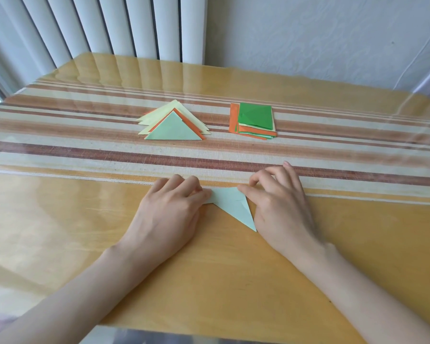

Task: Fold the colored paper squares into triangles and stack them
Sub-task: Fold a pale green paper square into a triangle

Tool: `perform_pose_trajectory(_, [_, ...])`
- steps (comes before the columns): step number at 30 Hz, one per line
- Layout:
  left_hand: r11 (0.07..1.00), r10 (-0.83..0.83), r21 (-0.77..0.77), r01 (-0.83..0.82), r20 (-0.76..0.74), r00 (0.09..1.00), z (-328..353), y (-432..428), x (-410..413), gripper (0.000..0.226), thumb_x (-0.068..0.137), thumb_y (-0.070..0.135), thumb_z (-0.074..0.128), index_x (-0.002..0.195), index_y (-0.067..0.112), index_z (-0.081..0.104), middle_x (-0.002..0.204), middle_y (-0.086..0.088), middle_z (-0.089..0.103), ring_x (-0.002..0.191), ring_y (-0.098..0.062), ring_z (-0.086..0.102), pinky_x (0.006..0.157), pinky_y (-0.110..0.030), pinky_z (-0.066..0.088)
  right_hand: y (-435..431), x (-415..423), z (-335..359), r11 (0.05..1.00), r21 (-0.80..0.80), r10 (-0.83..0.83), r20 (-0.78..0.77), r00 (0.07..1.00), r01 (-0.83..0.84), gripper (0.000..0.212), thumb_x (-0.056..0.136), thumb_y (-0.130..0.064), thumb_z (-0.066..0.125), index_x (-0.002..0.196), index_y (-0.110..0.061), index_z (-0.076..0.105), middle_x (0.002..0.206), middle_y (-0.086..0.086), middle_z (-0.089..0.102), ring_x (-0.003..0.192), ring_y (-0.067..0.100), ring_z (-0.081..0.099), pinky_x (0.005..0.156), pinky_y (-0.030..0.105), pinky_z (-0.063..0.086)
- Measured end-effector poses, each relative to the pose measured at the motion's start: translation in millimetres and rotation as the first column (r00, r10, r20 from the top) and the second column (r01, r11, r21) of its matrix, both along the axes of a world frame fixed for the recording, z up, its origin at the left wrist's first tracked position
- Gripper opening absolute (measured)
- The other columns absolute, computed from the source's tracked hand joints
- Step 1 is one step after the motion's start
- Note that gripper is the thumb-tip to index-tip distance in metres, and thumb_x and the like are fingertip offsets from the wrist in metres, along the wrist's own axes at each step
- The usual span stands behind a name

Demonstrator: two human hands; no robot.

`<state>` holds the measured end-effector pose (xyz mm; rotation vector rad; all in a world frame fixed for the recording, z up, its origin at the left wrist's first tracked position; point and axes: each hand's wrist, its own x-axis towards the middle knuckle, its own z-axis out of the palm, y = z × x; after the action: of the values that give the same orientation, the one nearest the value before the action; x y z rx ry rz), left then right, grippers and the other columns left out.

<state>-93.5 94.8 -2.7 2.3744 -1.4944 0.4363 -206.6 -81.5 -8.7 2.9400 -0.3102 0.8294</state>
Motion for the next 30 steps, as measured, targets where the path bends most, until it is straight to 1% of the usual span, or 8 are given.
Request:
perform_pose_trajectory(3, [1.000,0.002,0.012,-0.002,-0.019,1.000,0.6,0.3,-1.3,0.039,0.082,0.019,0.035,0.097,0.017,0.071,0.087,0.002,0.062,0.076,-0.025,0.057,0.067,-0.033,0.045,0.9,0.0,1.4,0.999,0.048,0.019,0.036,0.999,-0.021,0.047,0.074,-0.002,0.029,0.090,-0.006,0.074,0.090,0.006,0.063,0.089,0.028,0.049,0.094,0.040,0.035])
perform_pose_trajectory(5, [1.000,0.000,0.025,0.000,-0.020,1.000,0.6,0.0,-1.2,0.040,0.082,0.019,0.034,0.100,0.017,0.069,0.088,0.001,0.060,0.076,-0.025,0.055,0.065,-0.033,0.047,2.2,0.4,1.4,0.988,0.097,0.120,0.012,0.993,-0.121,0.050,0.077,-0.003,0.031,0.105,-0.008,0.072,0.100,0.007,0.064,0.096,0.026,0.049,0.090,0.036,0.037])
perform_pose_trajectory(7, [1.000,-0.001,0.030,0.001,-0.011,1.000,0.3,-1.0,-0.8,0.042,0.081,0.019,0.035,0.105,0.019,0.069,0.089,0.001,0.059,0.076,-0.025,0.055,0.065,-0.034,0.048,2.0,1.6,0.3,0.979,0.103,0.181,-0.058,0.982,-0.174,0.054,0.078,-0.004,0.031,0.115,-0.013,0.070,0.104,0.006,0.064,0.100,0.024,0.047,0.093,0.035,0.035])
perform_pose_trajectory(14, [0.999,0.035,0.042,-0.035,-0.012,0.999,2.4,2.4,0.8,0.043,0.080,0.021,0.036,0.104,0.022,0.072,0.089,-0.002,0.060,0.074,-0.028,0.057,0.067,-0.037,0.048,-0.2,2.5,-1.5,0.984,0.104,0.157,-0.089,0.984,-0.147,0.058,0.076,-0.005,0.029,0.115,-0.017,0.070,0.104,0.003,0.065,0.099,0.022,0.044,0.098,0.040,0.030])
perform_pose_trajectory(21, [0.995,0.085,0.050,-0.080,-0.089,0.992,2.5,23.2,9.1,0.043,0.079,0.026,0.038,0.106,0.028,0.072,0.101,0.002,0.061,0.084,-0.024,0.056,0.079,-0.036,0.046,-0.6,2.4,-1.3,0.974,0.160,0.180,-0.107,0.978,-0.162,0.058,0.077,-0.005,0.028,0.116,-0.016,0.069,0.105,0.003,0.063,0.096,0.023,0.047,0.089,0.032,0.034])
perform_pose_trajectory(25, [0.995,0.088,0.057,-0.084,-0.085,0.992,2.0,26.8,8.5,0.043,0.079,0.026,0.039,0.108,0.027,0.070,0.103,0.003,0.061,0.086,-0.023,0.056,0.080,-0.034,0.044,2.5,1.4,0.8,0.965,0.192,0.204,-0.111,0.973,-0.181,0.058,0.077,-0.005,0.026,0.116,-0.015,0.068,0.105,0.003,0.061,0.096,0.021,0.048,0.081,0.035,0.046])
perform_pose_trajectory(28, [0.997,0.065,0.046,-0.059,-0.127,0.990,0.0,27.2,9.9,0.044,0.078,0.026,0.039,0.110,0.026,0.069,0.104,0.002,0.060,0.088,-0.022,0.056,0.080,-0.033,0.046,1.3,3.4,7.8,0.912,0.373,0.228,-0.113,0.967,-0.171,0.051,0.079,-0.005,0.034,0.115,-0.018,0.069,0.106,-0.004,0.058,0.097,0.014,0.042,0.085,0.032,0.044])
perform_pose_trajectory(30, [0.999,0.040,0.020,-0.037,-0.187,0.982,-0.7,27.6,12.3,0.046,0.078,0.027,0.038,0.112,0.027,0.068,0.105,0.004,0.057,0.090,-0.020,0.055,0.080,-0.031,0.044,1.1,7.5,18.4,0.819,0.565,0.227,-0.166,0.960,-0.096,0.033,0.091,-0.020,0.045,0.117,-0.023,0.066,0.108,-0.012,0.051,0.103,0.008,0.039,0.096,0.030,0.035])
